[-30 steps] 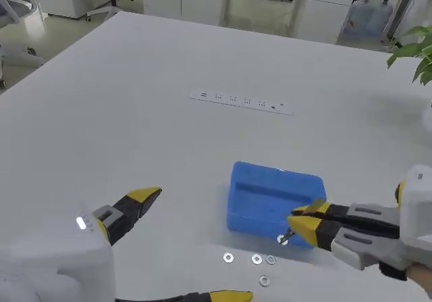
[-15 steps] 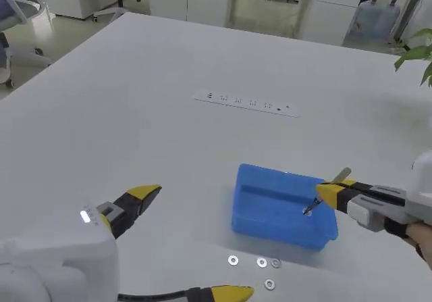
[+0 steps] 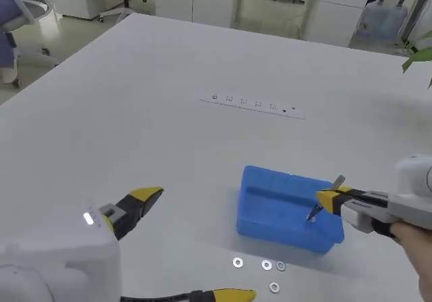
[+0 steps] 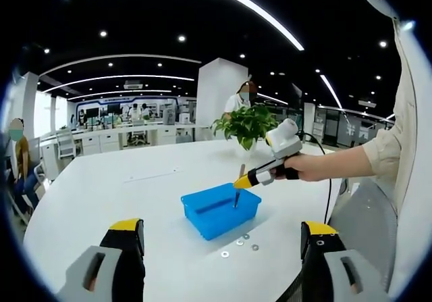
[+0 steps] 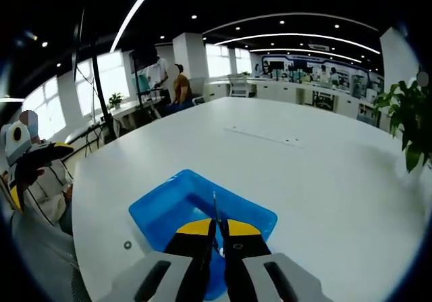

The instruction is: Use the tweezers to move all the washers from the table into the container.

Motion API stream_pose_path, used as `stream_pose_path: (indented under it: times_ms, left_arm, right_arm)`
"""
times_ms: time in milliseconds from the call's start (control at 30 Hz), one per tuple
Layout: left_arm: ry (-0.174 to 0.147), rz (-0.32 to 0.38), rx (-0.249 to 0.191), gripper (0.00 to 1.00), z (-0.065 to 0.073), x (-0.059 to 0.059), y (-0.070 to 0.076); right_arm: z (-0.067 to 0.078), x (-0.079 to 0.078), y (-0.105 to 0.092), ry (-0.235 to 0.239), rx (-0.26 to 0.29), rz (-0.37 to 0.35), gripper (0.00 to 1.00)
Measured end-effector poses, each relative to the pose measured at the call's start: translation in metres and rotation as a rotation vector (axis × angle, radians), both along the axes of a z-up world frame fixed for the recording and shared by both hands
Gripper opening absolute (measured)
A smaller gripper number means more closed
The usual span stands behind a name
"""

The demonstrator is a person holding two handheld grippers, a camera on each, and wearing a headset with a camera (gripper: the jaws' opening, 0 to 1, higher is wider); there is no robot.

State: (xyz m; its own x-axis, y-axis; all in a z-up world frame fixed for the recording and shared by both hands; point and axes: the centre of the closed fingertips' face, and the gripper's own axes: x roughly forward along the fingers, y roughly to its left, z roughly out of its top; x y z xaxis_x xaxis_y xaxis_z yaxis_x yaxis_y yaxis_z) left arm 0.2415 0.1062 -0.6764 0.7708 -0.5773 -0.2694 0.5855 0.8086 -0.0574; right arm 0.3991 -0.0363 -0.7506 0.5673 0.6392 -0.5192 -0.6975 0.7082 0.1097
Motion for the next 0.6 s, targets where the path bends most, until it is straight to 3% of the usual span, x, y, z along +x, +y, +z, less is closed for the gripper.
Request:
stream_pose_path:
  times_ms: [600]
  left_arm:
    - [0.003,0.011,0.000,0.99,-0.0011,0.0010,0.0061]
  right_arm:
    - [-0.0043,0.0004,-0.0025,0.014,0.006,-0.007,0.02]
